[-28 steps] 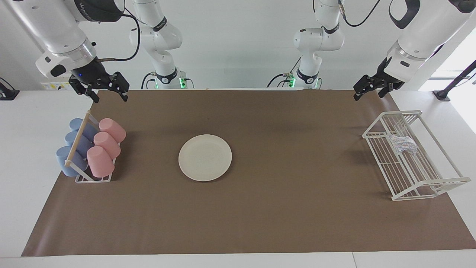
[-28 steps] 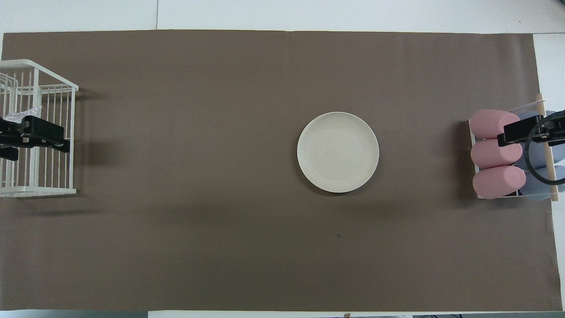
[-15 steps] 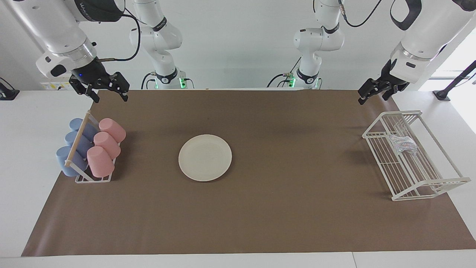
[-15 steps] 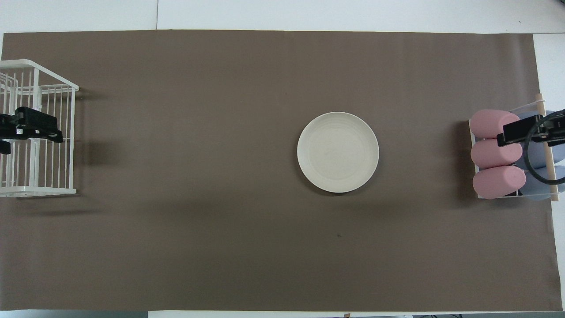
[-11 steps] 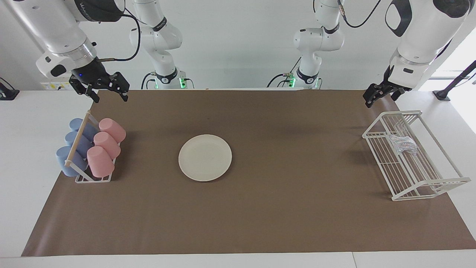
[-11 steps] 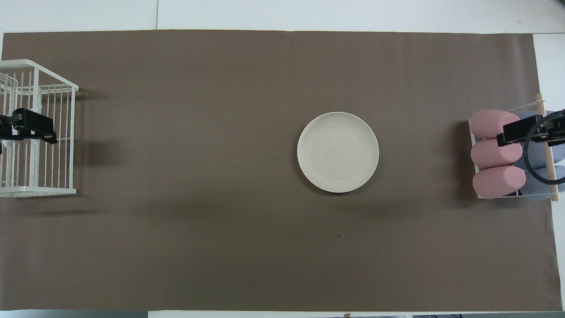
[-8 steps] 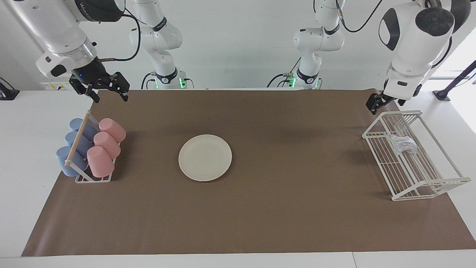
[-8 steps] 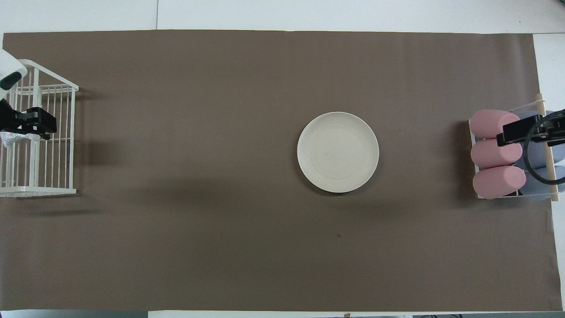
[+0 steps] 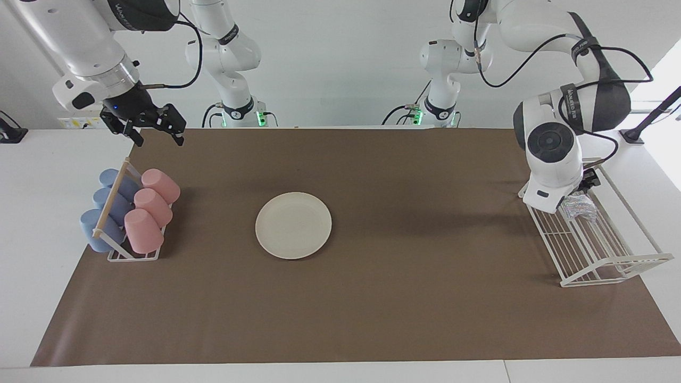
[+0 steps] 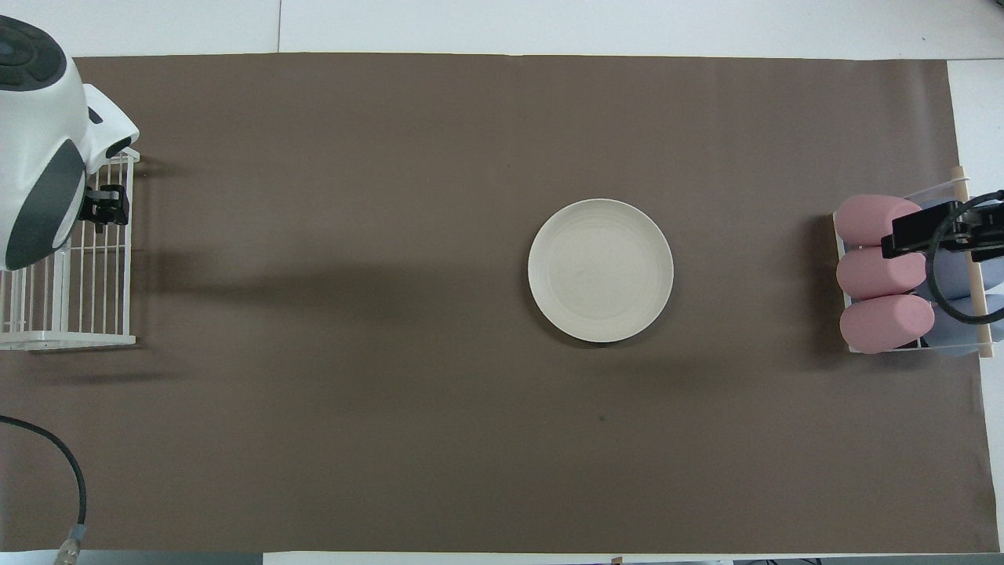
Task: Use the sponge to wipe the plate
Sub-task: 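Reach the left gripper into the wire basket and grasp the clear scrubber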
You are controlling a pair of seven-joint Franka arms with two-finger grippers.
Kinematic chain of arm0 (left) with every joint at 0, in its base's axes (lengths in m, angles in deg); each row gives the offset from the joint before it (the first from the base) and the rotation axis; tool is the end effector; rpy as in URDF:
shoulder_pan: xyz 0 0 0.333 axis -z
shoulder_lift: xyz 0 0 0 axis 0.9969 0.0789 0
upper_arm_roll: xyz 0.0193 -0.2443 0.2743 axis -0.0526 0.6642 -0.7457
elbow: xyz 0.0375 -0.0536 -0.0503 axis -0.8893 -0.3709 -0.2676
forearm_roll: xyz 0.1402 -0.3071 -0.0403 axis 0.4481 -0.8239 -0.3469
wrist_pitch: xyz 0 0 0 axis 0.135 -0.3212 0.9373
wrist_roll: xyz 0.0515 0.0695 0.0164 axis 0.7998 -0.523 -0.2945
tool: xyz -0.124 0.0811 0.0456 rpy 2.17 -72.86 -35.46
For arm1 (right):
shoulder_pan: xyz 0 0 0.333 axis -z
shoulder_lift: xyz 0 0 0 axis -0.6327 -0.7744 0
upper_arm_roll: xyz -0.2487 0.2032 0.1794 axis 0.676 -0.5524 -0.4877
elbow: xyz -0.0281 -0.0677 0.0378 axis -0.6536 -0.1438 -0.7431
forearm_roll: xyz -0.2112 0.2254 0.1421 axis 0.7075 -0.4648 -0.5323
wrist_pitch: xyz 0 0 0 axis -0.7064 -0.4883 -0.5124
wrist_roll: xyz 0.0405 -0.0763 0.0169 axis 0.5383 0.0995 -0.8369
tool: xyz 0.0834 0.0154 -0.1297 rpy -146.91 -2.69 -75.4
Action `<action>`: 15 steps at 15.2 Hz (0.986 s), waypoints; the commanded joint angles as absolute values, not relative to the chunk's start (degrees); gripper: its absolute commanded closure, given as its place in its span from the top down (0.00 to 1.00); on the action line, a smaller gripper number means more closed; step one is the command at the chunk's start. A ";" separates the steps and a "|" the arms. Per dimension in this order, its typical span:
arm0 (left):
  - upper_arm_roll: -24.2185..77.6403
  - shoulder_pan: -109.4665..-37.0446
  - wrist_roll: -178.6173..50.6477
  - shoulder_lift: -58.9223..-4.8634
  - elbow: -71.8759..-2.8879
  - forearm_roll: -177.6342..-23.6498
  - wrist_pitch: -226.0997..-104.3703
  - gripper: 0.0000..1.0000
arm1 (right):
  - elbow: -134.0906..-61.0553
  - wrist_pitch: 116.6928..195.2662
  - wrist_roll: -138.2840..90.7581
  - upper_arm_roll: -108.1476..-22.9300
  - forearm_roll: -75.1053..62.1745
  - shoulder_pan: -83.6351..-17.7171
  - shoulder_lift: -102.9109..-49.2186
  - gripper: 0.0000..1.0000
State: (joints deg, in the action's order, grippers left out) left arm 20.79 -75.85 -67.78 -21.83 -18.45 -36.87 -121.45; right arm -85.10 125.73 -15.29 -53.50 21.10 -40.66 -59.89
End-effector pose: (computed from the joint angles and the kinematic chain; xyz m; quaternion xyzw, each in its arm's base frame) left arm 0.6013 0.0174 0.4730 -0.9344 0.0308 0.0744 0.3470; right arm 0.4857 -0.0211 0.6248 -0.9987 0.0325 0.0264 0.0277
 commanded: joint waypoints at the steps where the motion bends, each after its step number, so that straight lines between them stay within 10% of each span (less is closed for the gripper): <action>1: 20.34 -73.53 -67.47 -16.39 -14.85 -29.31 -120.72 1.00 | -84.61 125.13 -13.39 -53.59 22.19 -41.01 -59.93 1.00; 11: 20.34 -73.52 -68.00 -15.85 -17.04 -24.53 -120.28 0.96 | -84.88 124.95 -3.30 -53.68 21.58 -41.18 -59.67 1.00; 14: 20.34 -73.69 -67.83 -15.85 -17.13 -24.62 -120.02 0.05 | -84.88 124.95 2.24 -53.77 21.40 -41.27 -59.67 1.00; 15: 20.34 -73.69 -67.74 -15.94 -17.13 -24.70 -119.93 0.00 | -84.88 124.95 3.99 -53.77 21.31 -41.27 -59.67 1.00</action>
